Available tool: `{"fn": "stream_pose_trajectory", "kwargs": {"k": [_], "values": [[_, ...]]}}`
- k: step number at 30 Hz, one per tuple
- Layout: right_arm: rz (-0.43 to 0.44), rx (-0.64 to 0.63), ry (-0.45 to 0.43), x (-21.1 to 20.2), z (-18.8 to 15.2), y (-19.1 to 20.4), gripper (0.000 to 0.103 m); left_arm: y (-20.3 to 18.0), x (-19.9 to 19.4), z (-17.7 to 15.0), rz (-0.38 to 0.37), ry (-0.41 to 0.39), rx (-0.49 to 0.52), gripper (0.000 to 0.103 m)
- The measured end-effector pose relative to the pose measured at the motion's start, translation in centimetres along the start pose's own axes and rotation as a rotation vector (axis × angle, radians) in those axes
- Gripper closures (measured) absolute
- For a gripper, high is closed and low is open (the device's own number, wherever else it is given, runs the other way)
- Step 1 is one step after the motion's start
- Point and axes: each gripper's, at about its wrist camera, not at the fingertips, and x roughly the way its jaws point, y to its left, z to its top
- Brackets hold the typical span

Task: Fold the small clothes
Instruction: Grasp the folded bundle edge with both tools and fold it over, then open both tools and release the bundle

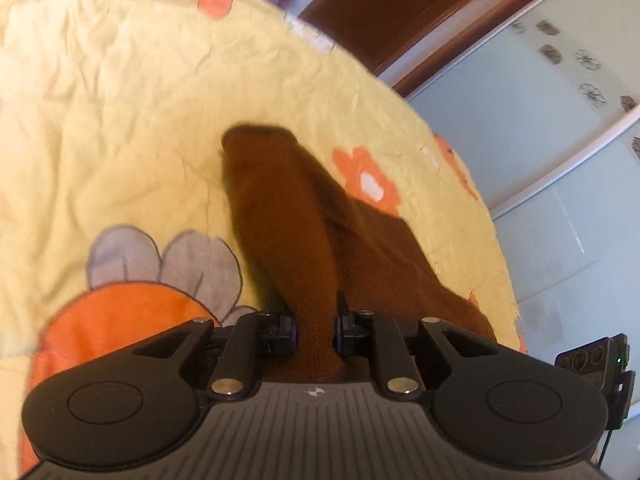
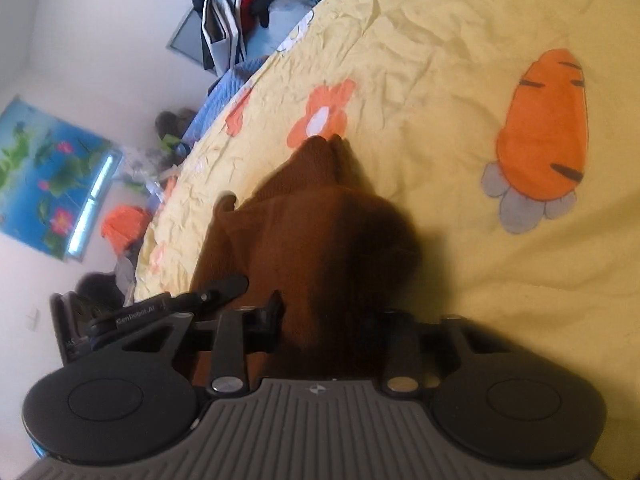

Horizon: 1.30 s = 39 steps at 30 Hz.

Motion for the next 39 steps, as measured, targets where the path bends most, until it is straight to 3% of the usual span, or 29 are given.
{"fn": "stream_pose_trajectory", "kwargs": {"k": [5,8,10,12,14,16,18,19,20,21,22,23,24,26,29,31,32,33,34,35,37,39], "values": [[0.079,-0.059,-0.003,1.9,0.4,3.0,0.068,0.0,-4.6,1.9,0.03,-0.078,0.153,0.09],[0.136,-0.071,-0.004,4.5,1.1,5.0,0.068,0.7,-7.2,4.2,0.103,-0.143,0.196,0.088],[0.117,-0.041,-0.004,6.0,1.6,5.6,0.06,1.7,-8.2,5.0,0.157,-0.14,0.197,0.082],[0.071,-0.016,-0.002,6.5,1.9,5.6,0.037,3.3,-9.3,4.9,0.176,-0.097,0.138,0.069],[0.082,-0.013,0.014,5.7,1.3,5.5,0.019,5.3,-10.7,3.6,0.101,-0.07,0.062,0.035],[0.113,-0.041,0.038,4.2,0.2,5.4,0.016,7.1,-11.9,1.2,-0.02,-0.029,-0.023,0.027],[0.12,-0.072,0.073,2.9,-1.3,5.2,0.016,8.1,-12.4,-1.6,-0.101,0.015,-0.081,0.027],[0.125,-0.088,0.097,2.6,-2.2,5.1,0.017,8.2,-12.3,-2.8,-0.105,0.029,-0.09,0.027],[0.122,-0.106,0.128,2.7,-3.0,5.2,0.021,8.4,-11.8,-3.9,-0.107,0.061,-0.098,0.031],[0.099,-0.128,0.166,3.0,-3.9,5.3,0.031,8.1,-12.1,-4.9,-0.115,0.035,-0.075,0.033],[0.075,-0.163,0.185,3.2,-4.8,5.4,0.041,7.6,-12.3,-5.4,-0.094,0.036,-0.05,0.055],[0.05,-0.2,0.188,3.3,-5.4,5.8,0.064,7.3,-11.9,-5.6,-0.048,0.061,-0.035,0.08],[0.037,-0.215,0.195,3.3,-5.7,6.1,0.073,7.2,-12.1,-5.6,-0.026,0.075,-0.04,0.08],[0.058,-0.228,0.186,2.5,-6.1,6.8,0.075,7.1,-13.4,-5.2,-0.019,0.073,-0.037,0.085],[0.095,-0.244,0.2,1.6,-7.2,7.3,0.076,6.7,-15.6,-5.3,0.024,0.066,0.039,0.085],[0.04,-0.262,0.221,2.1,-8.1,6.8,0.072,6.5,-15.7,-5.9,0.11,0.072,0.104,0.075],[0.063,-0.252,0.207,1.8,-8.1,6.6,0.069,6.2,-16.0,-6.3,0.138,0.055,0.139,0.069],[0.08,-0.222,0.208,1.4,-7.8,6.4,0.054,5.9,-16.4,-6.9,0.154,0.025,0.178,0.063],[0.075,-0.194,0.187,0.9,-7.0,6.5,0.046,5.4,-17.0,-7.5,0.186,-0.017,0.218,0.043],[0.068,-0.182,0.133,0.0,-6.2,6.8,0.03,5.0,-17.7,-8.2,0.215,-0.071,0.253,0.024],[0.089,-0.176,0.014,-1.3,-4.4,7.5,0.023,4.5,-18.8,-10.0,0.243,-0.213,0.344,0.019],[0.096,-0.143,-0.046,-1.3,-2.1,8.0,0.023,4.2,-18.3,-11.1,0.263,-0.26,0.412,0.019]]}}
